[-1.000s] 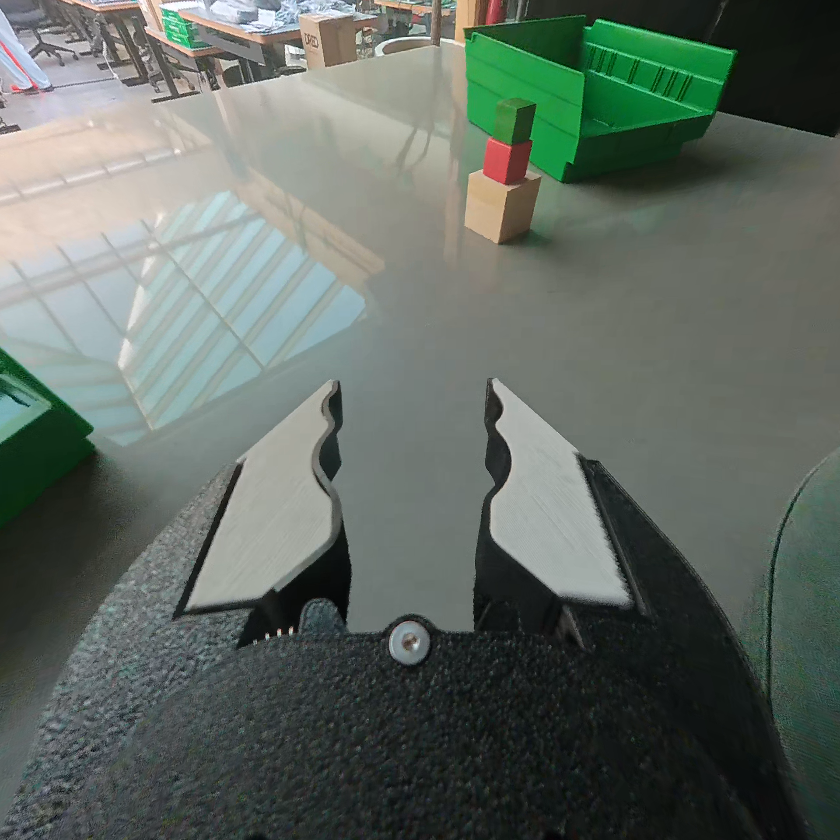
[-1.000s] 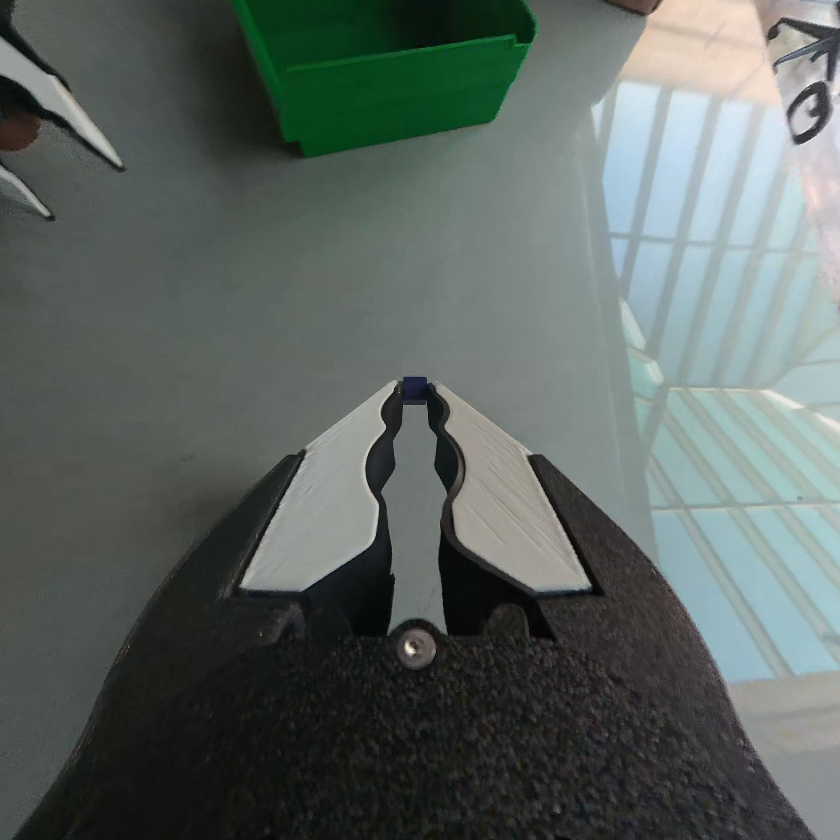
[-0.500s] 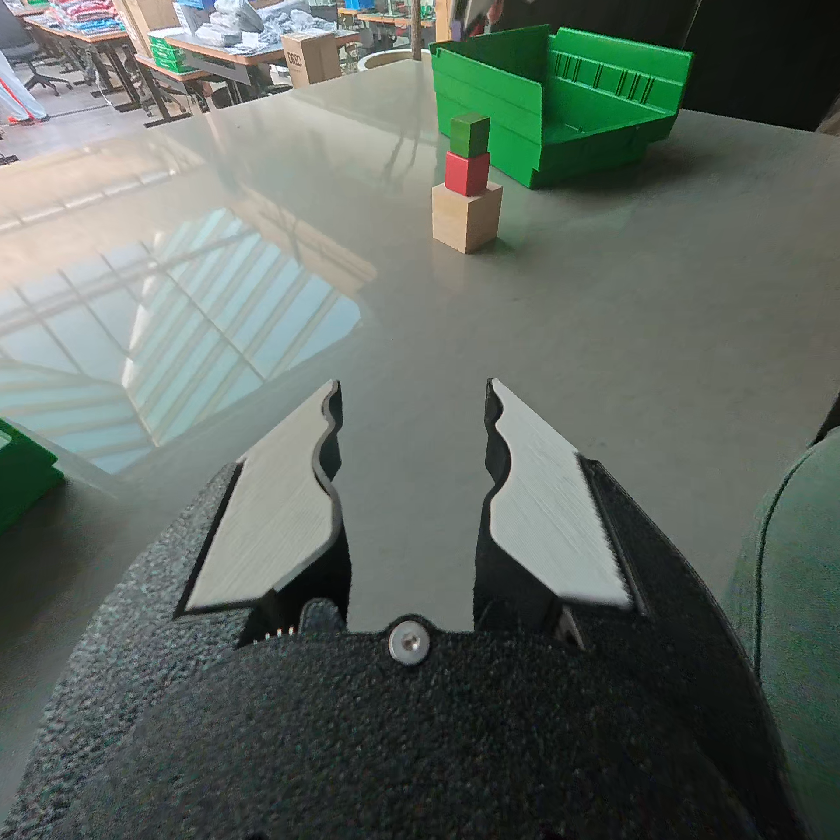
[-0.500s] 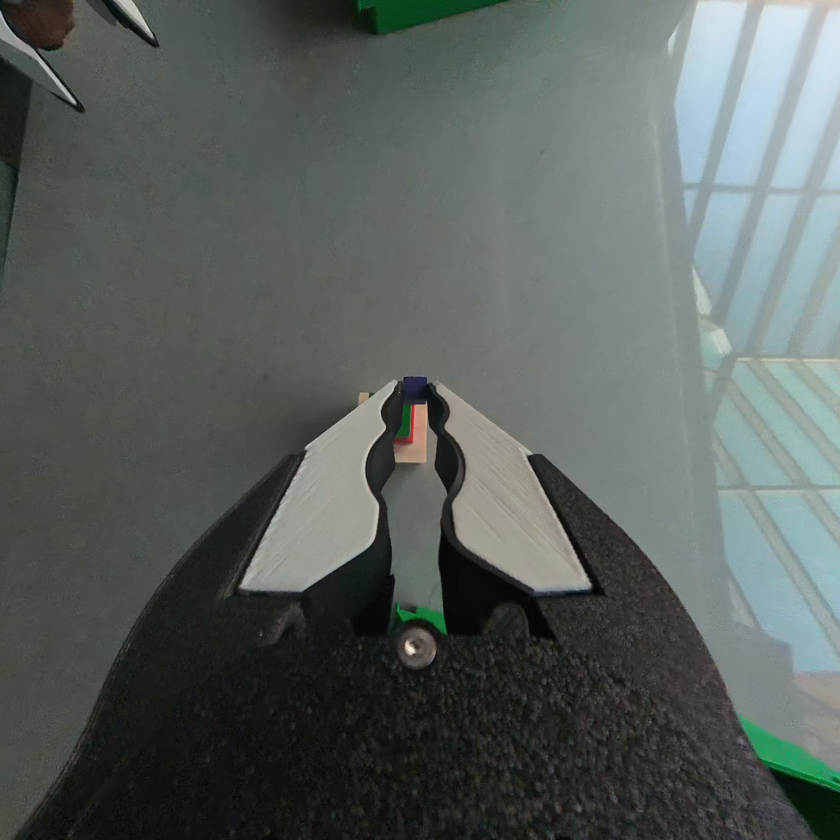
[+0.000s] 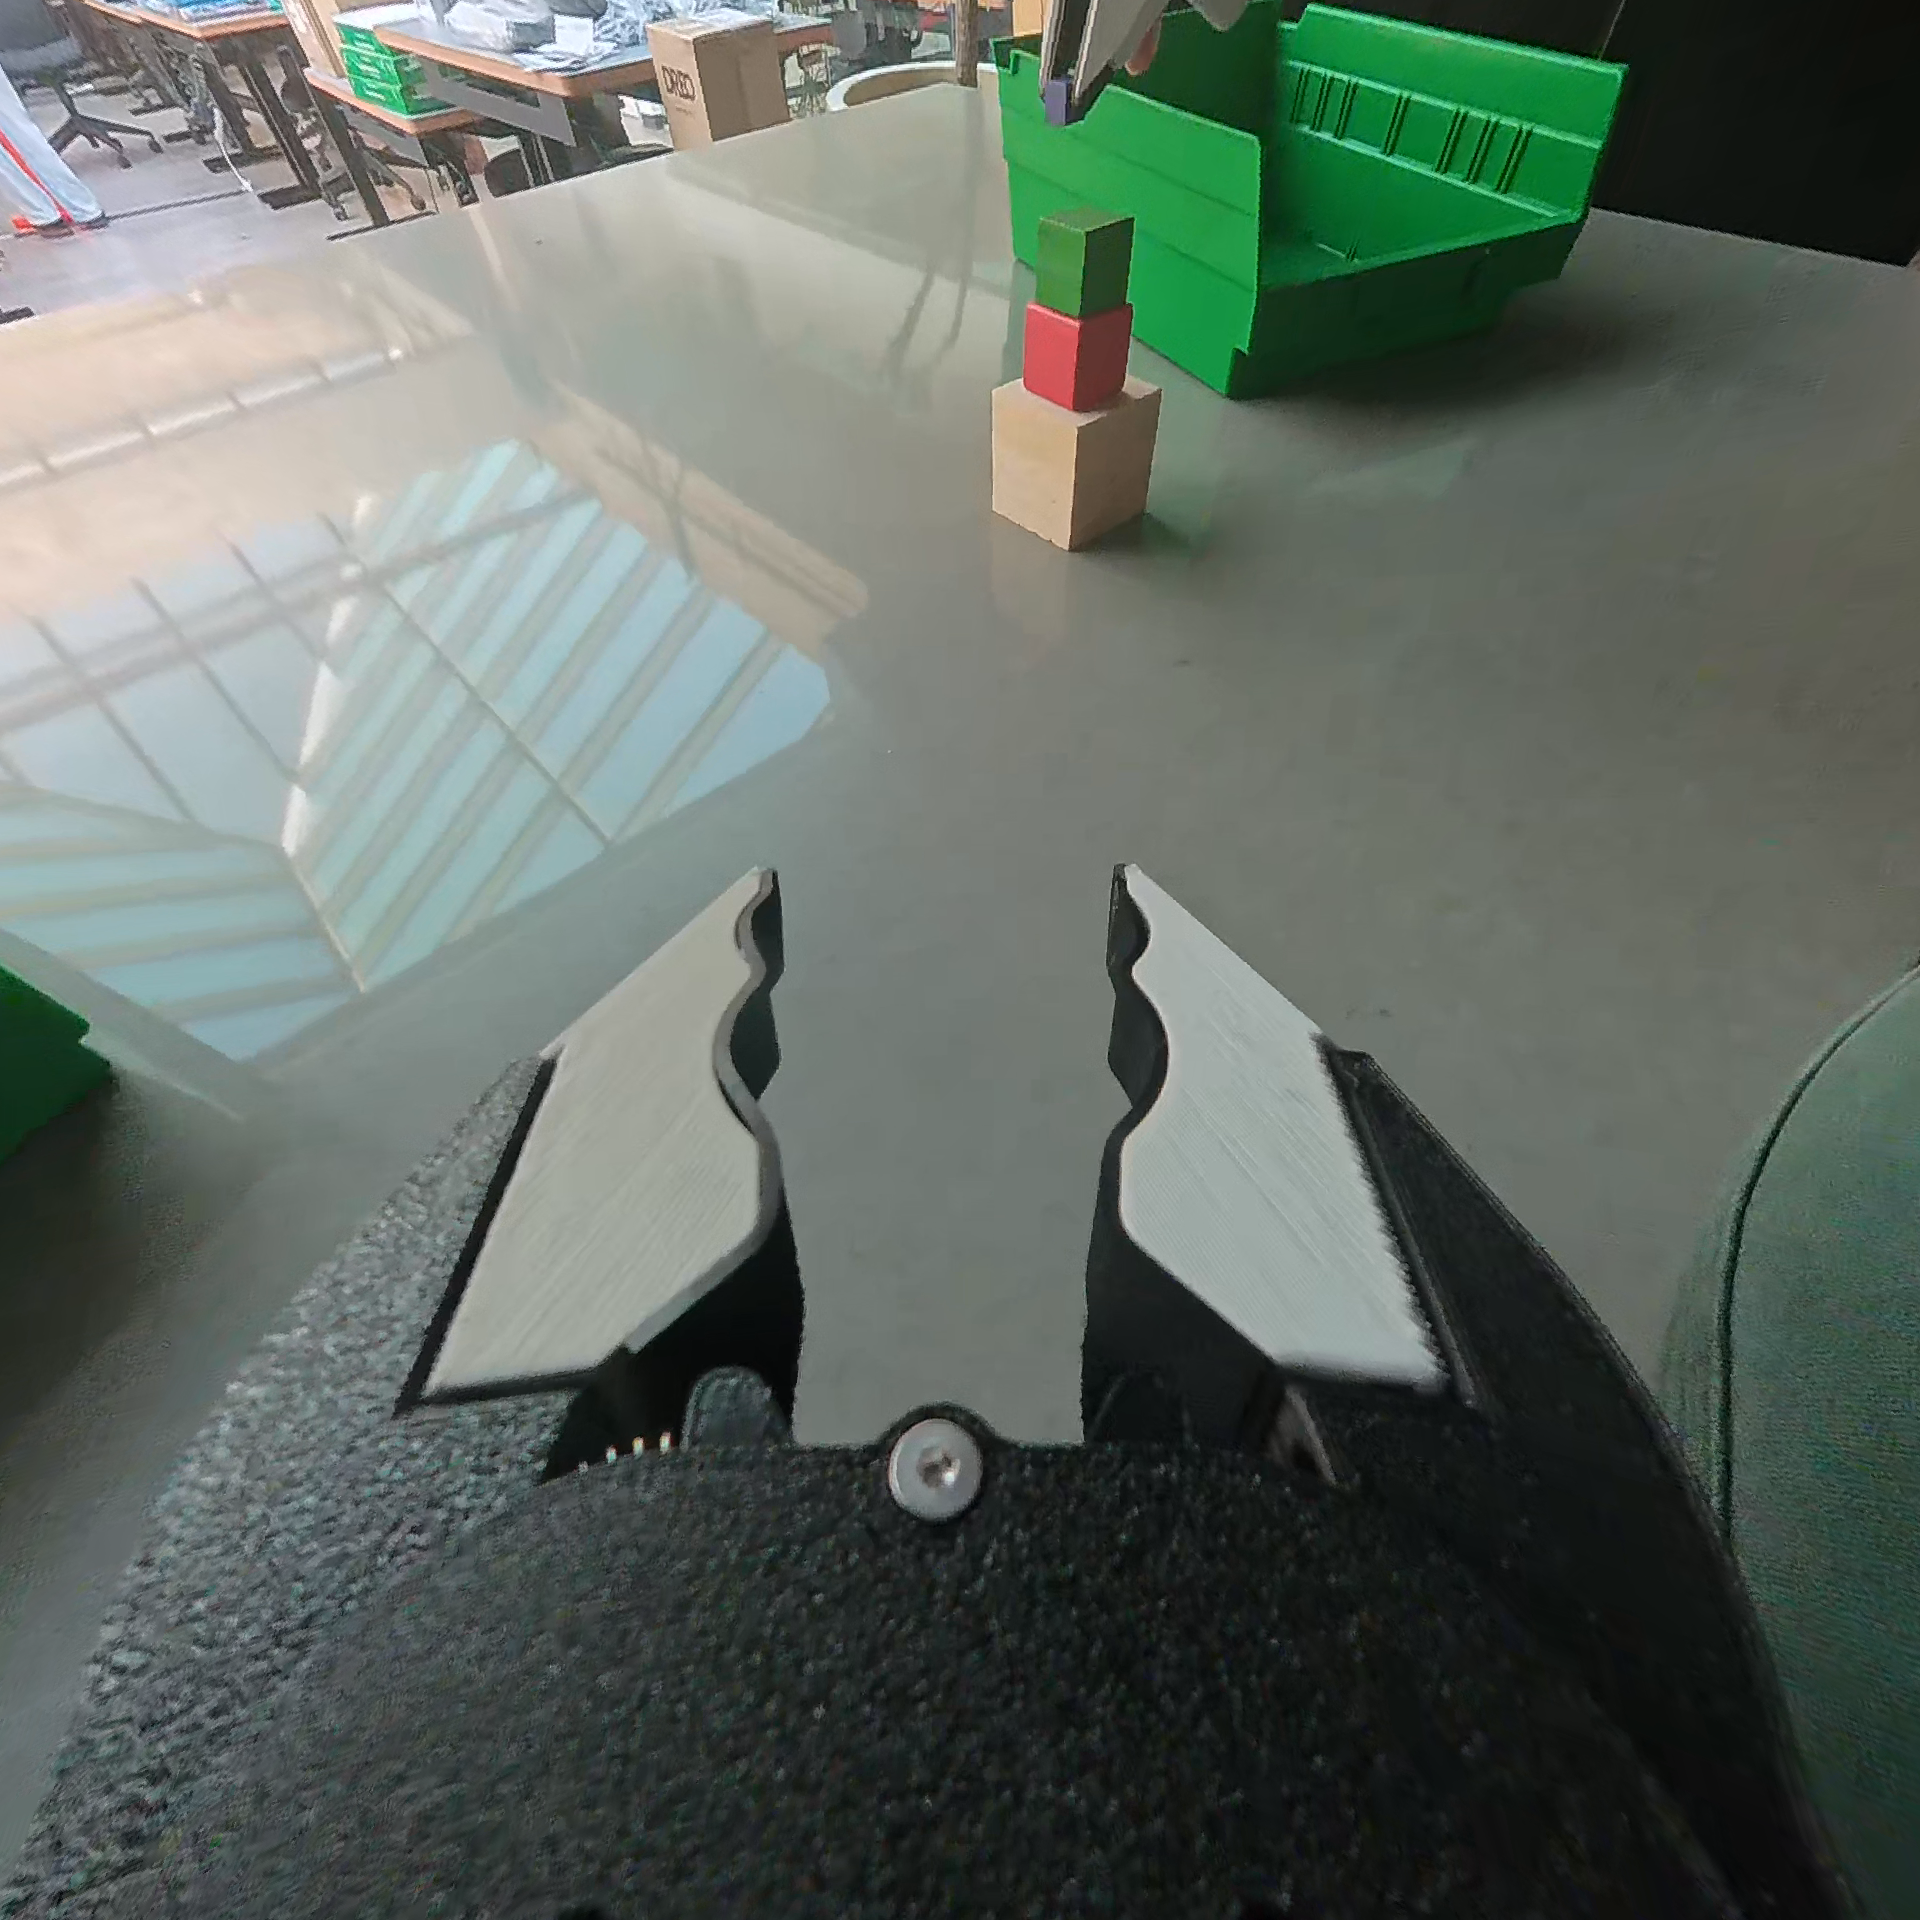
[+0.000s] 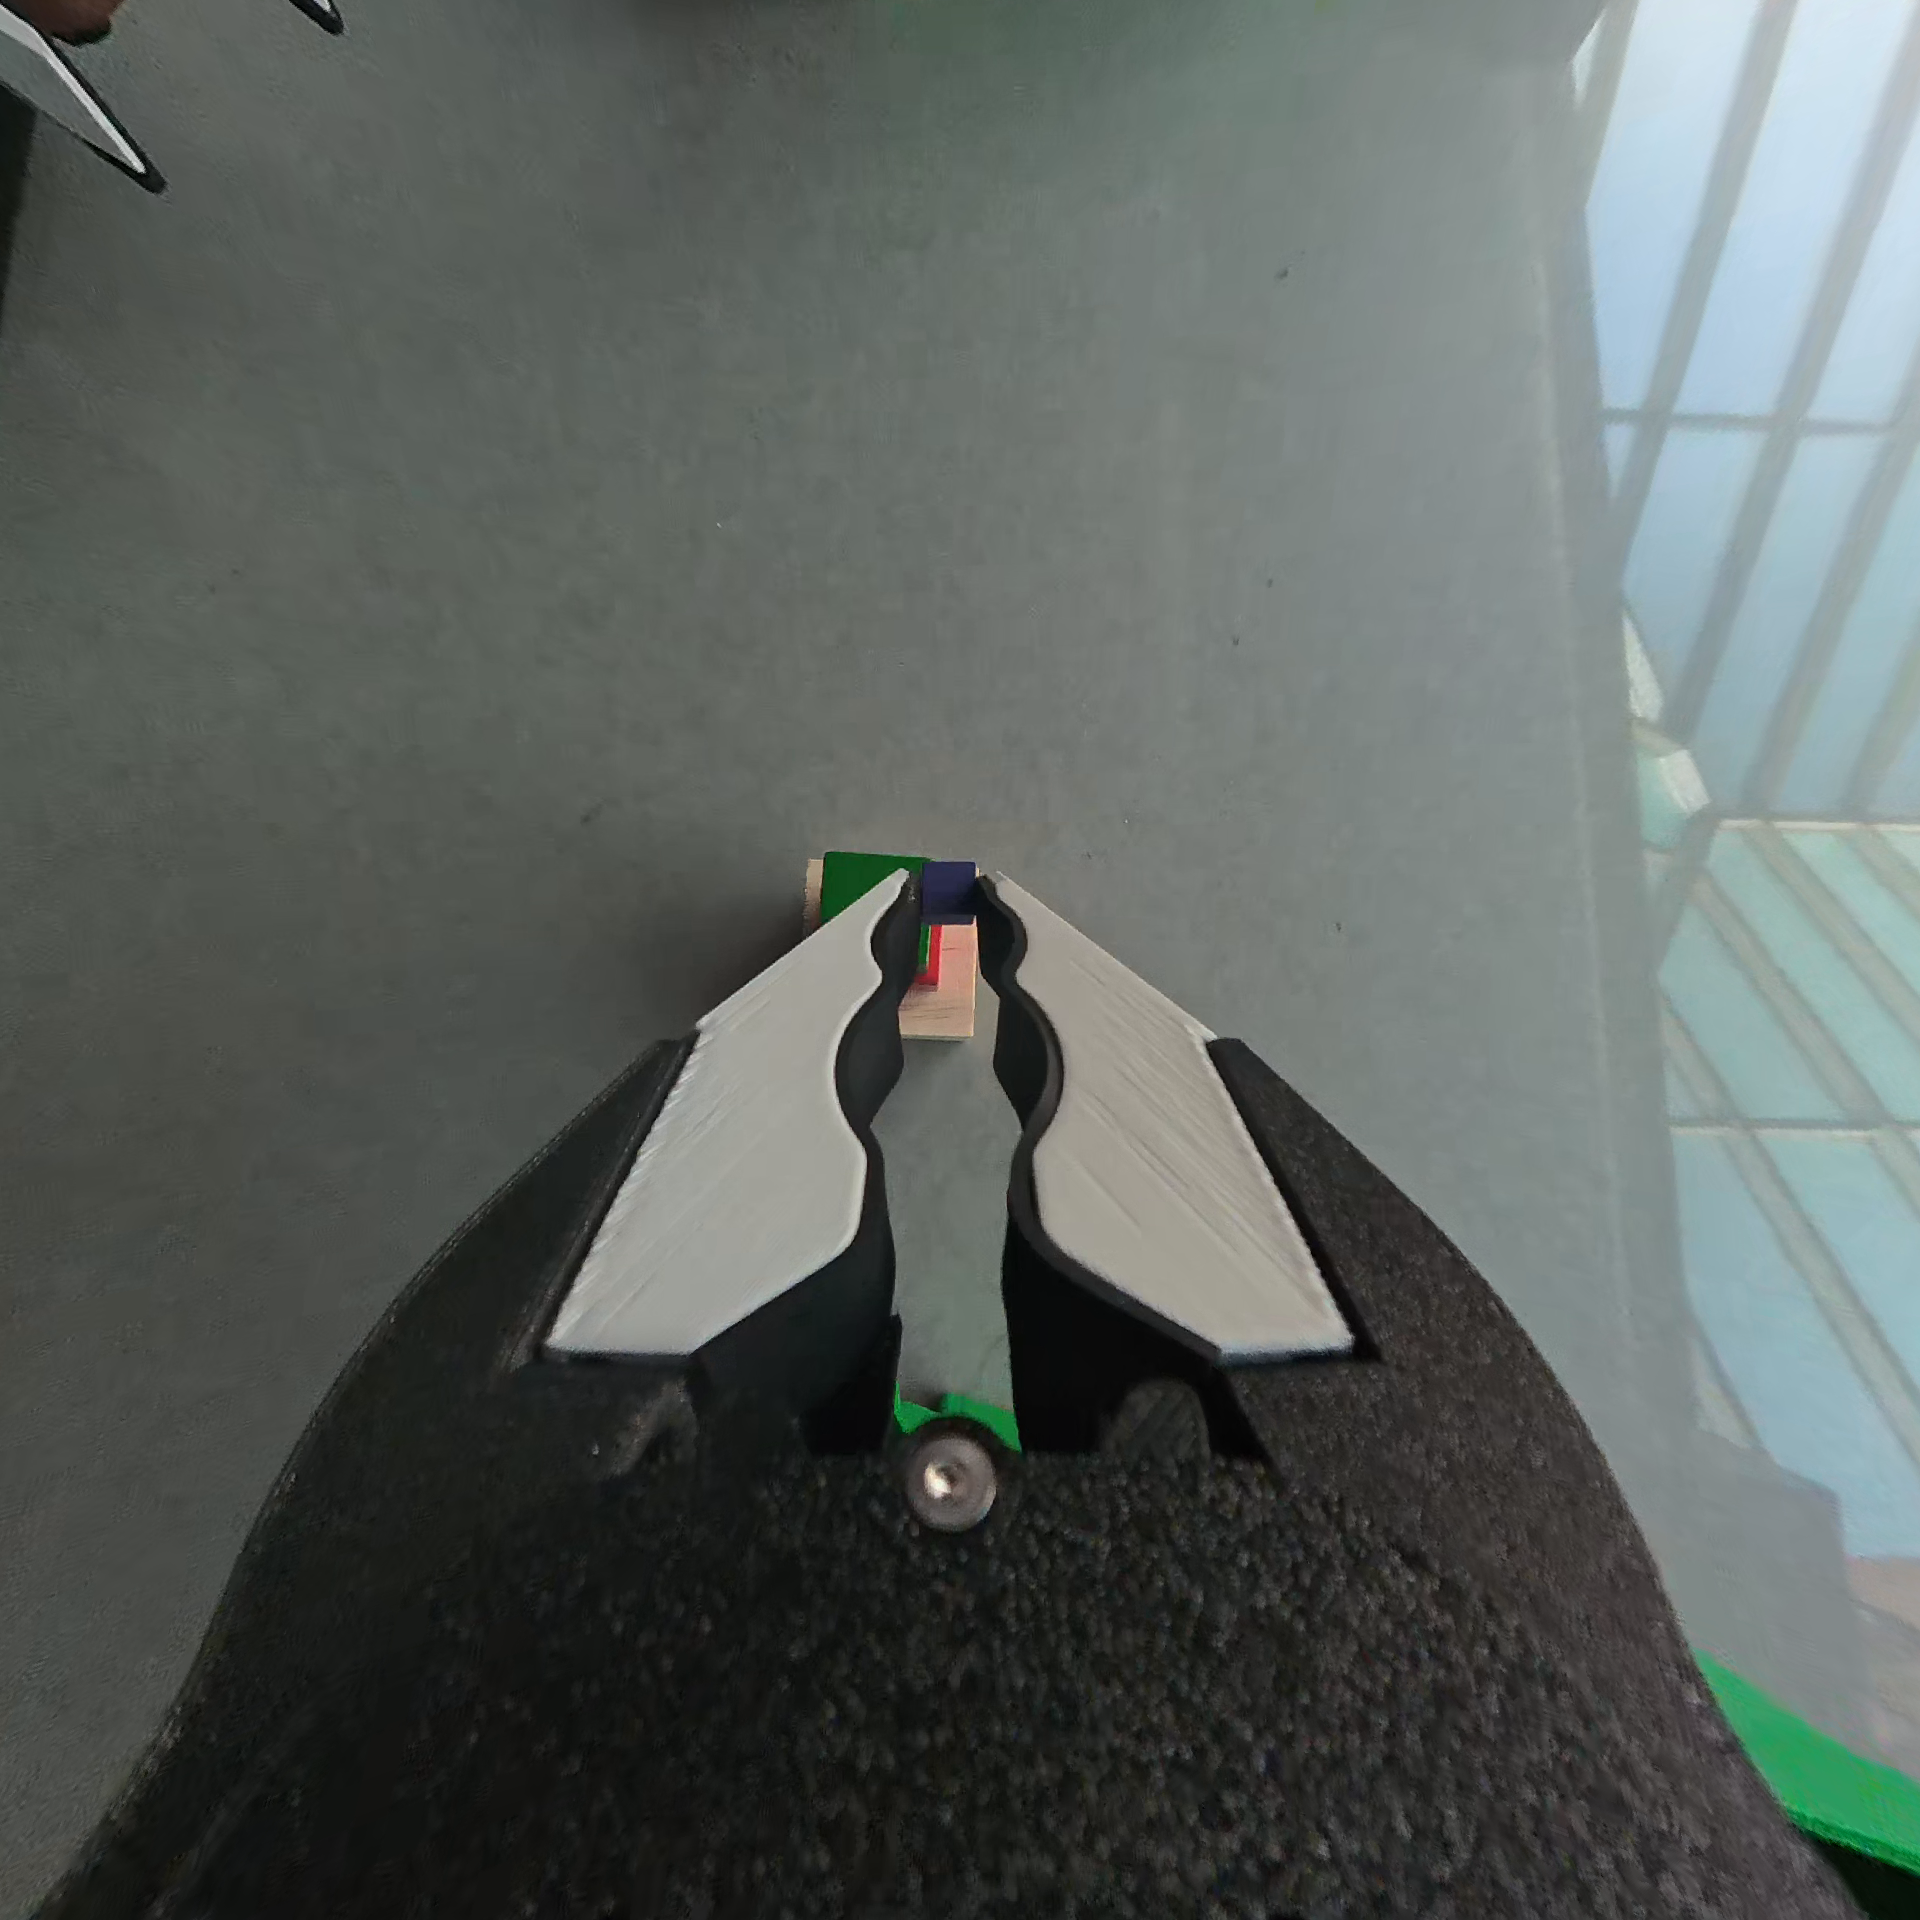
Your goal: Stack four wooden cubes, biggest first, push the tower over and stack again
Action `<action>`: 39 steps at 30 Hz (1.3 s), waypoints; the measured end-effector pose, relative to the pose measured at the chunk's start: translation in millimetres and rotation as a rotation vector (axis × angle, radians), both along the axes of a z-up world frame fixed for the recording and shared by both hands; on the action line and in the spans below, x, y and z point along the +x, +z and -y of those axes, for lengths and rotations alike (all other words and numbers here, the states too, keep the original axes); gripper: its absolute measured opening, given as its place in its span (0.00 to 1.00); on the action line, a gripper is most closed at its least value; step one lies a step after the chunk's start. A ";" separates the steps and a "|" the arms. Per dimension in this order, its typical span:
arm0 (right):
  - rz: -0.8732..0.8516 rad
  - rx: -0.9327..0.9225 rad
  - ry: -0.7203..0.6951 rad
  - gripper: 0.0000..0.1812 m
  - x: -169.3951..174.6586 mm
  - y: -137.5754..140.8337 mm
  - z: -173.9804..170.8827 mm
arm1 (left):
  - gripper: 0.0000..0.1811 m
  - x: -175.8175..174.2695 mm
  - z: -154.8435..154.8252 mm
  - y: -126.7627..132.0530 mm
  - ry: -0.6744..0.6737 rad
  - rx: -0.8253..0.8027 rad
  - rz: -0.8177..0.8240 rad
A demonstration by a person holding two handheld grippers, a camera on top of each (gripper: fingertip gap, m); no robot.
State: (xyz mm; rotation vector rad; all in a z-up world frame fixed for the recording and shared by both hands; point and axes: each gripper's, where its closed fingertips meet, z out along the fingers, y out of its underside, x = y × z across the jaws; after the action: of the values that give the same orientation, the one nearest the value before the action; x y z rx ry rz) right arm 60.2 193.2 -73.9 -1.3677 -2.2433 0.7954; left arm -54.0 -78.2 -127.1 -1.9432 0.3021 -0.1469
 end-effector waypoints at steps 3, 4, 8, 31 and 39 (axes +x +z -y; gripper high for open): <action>-0.001 -0.001 0.002 0.06 -0.8 0.3 -0.5 | 0.34 -0.5 -0.9 -1.3 0.000 -0.005 0.001; 0.000 -0.001 0.003 0.06 -1.0 0.2 -0.7 | 0.34 -0.5 -1.2 -1.8 -0.001 -0.006 0.001; 0.011 -0.005 0.012 0.06 -1.1 -2.3 0.2 | 0.34 0.1 -2.3 -3.9 -0.003 -0.012 0.004; 0.052 -0.028 0.000 0.05 4.0 -22.4 11.9 | 0.34 -0.7 -6.0 -8.6 -0.008 -0.016 0.013; 0.042 -0.037 -0.023 0.06 3.6 -23.0 13.4 | 0.34 -1.5 -5.8 -10.4 -0.011 -0.015 0.021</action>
State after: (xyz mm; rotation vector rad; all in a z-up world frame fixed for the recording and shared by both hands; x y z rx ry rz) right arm 63.8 179.8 -96.8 -1.4369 -2.2513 0.8118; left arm -55.5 -72.4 -137.5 -1.9543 0.2983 -0.1767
